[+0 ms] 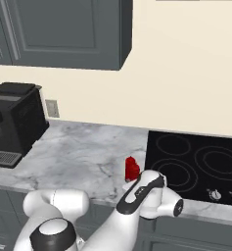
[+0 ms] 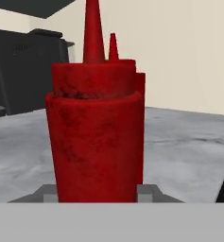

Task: Take 2 condiments from the cabinet and move them on the counter near the stove.Make sure the condiments are lined up with each other, next to each other.

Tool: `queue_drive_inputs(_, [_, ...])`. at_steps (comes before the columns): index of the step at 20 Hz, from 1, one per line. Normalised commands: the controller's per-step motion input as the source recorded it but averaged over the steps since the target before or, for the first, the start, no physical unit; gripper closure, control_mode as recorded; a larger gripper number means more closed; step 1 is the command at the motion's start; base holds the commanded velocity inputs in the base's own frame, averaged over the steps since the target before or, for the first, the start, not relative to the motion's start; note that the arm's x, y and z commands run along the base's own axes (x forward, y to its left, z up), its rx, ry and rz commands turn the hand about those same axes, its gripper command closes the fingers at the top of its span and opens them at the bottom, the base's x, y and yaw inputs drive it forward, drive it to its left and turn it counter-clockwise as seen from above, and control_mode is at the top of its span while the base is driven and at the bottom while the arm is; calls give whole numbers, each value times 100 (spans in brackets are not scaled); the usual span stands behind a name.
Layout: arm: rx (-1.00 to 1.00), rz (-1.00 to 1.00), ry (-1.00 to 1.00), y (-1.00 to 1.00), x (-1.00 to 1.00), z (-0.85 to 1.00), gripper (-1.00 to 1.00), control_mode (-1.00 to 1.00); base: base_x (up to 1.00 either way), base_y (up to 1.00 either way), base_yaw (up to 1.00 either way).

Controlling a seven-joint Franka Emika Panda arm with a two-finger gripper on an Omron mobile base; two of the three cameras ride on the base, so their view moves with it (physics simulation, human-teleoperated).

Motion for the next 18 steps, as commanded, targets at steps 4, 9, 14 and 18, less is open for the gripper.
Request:
queue_drive_inputs(4, [0,0,0,0,0,-8,100,-100,0,0,0])
queue_drive_inputs(9, [0,0,0,0,0,-14,100,-100,0,0,0])
queue_drive_inputs(14, [0,0,0,0,0,-25,-100,-100,0,0,0])
queue_drive_inputs(18, [0,0,-1,0,0,-14,-100,-100,0,0,0])
